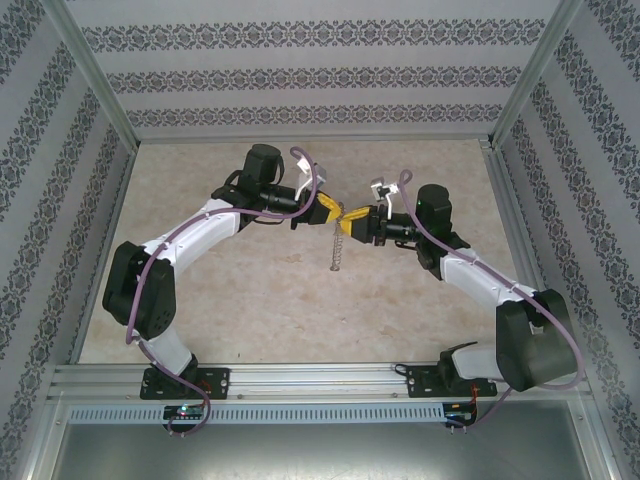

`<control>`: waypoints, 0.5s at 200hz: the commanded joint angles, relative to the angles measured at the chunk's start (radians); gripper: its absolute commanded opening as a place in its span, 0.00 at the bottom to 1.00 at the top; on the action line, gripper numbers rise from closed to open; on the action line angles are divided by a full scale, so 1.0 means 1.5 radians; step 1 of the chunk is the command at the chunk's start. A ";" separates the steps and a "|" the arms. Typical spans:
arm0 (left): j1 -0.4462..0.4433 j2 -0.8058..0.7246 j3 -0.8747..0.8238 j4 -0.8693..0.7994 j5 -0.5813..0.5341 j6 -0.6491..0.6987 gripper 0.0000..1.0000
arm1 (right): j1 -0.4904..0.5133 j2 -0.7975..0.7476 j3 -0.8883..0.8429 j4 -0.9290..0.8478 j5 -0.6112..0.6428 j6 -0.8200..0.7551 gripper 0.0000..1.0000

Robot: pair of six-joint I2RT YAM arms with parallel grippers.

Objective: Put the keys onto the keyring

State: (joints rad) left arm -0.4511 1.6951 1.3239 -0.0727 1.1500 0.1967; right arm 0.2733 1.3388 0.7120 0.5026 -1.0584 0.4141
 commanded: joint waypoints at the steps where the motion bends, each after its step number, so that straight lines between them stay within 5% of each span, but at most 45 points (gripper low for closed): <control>1: -0.009 -0.018 -0.003 0.032 0.013 -0.007 0.00 | 0.008 0.004 0.022 0.037 0.003 0.004 0.32; 57: -0.009 -0.018 -0.007 0.038 0.011 -0.010 0.00 | 0.013 0.020 0.037 0.041 0.007 0.008 0.25; 100: -0.009 -0.021 -0.013 0.052 0.004 -0.020 0.00 | 0.011 0.019 0.042 0.004 -0.001 -0.009 0.00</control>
State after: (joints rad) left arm -0.4511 1.6951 1.3174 -0.0608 1.1320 0.1848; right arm 0.2836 1.3643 0.7403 0.5182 -1.0519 0.4194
